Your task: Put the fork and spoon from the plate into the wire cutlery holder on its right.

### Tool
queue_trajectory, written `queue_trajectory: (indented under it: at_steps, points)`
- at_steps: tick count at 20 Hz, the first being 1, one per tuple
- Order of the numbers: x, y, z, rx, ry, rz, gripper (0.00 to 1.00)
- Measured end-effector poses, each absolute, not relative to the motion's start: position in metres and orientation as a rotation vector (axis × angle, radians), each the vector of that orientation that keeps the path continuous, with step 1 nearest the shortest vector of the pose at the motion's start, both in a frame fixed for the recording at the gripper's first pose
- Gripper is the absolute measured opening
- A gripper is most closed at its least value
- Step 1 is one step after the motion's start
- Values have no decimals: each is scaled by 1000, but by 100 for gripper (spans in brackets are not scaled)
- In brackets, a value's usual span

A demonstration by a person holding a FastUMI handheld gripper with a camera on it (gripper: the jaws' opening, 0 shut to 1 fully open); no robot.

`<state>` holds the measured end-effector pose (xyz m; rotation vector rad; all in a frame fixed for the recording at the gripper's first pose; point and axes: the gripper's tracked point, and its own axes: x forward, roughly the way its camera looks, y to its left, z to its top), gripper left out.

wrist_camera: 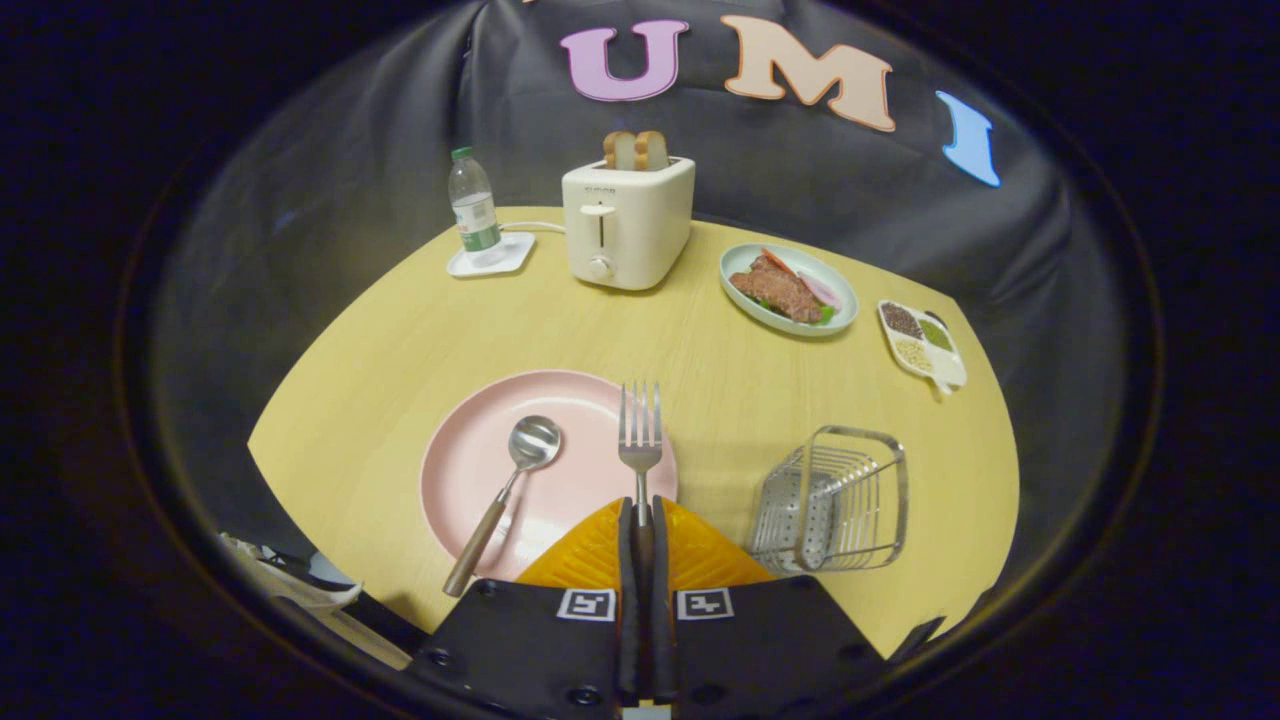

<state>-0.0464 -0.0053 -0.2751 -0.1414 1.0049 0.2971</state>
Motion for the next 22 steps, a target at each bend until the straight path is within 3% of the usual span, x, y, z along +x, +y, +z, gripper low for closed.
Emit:
queue_trajectory:
  at_steps: [13, 22]
  points:
    - [-38, -108, -245, -182, 1111, 321, 8]
    - [-50, -135, -258, -262, 1252, 422, 8]
